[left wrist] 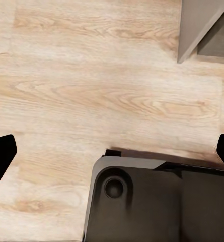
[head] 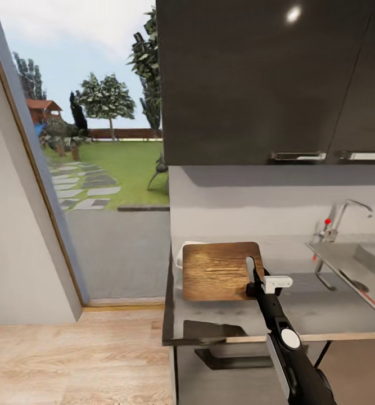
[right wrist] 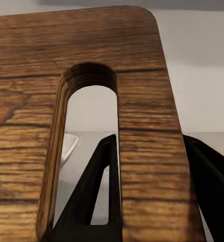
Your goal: In the kitchen, take the Vidalia onion out of the sink, dice it on the chopping board with the paring knife, put the diced onion into the bowl on the countertop, then place both the paring knife and the chopping board into the sink.
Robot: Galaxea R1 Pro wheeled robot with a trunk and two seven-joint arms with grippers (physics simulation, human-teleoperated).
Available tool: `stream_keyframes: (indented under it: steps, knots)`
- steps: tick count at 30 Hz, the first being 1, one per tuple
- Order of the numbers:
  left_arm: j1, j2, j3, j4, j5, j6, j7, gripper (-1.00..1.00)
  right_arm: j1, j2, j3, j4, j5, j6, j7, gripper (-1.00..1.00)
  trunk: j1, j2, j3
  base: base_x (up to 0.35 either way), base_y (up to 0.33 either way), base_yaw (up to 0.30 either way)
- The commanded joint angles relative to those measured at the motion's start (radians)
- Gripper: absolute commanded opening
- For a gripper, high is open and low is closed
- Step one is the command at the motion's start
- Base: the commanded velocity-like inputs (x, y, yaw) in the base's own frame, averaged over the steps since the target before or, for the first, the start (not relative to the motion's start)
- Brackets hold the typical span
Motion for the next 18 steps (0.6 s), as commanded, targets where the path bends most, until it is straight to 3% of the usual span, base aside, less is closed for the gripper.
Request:
stream_keyframes:
  steps: [1, 10, 18]
  knots:
    - [0.0, 0.002, -0.006, -0.001, 0.01, -0.003, 0.008, 1.0, 0.0, 0.001, -0.005, 0.0, 0.009, -0.003, 0.006, -1.0, 0.0, -0.001, -0.001, 0.0, -0.308, 0.287]
    - [0.0, 0.002, -0.006, -0.001, 0.01, -0.004, 0.008, 1.0, 0.0, 0.001, -0.005, 0.0, 0.009, -0.003, 0.007, -1.0, 0.0, -0.001, -0.001, 0.0, -0.308, 0.271]
    - [0.0, 0.002, -0.006, -0.001, 0.01, -0.004, 0.008, 1.0, 0.0, 0.001, -0.005, 0.0, 0.009, -0.003, 0.008, -1.0, 0.0, -0.001, -0.001, 0.0, -0.307, 0.028]
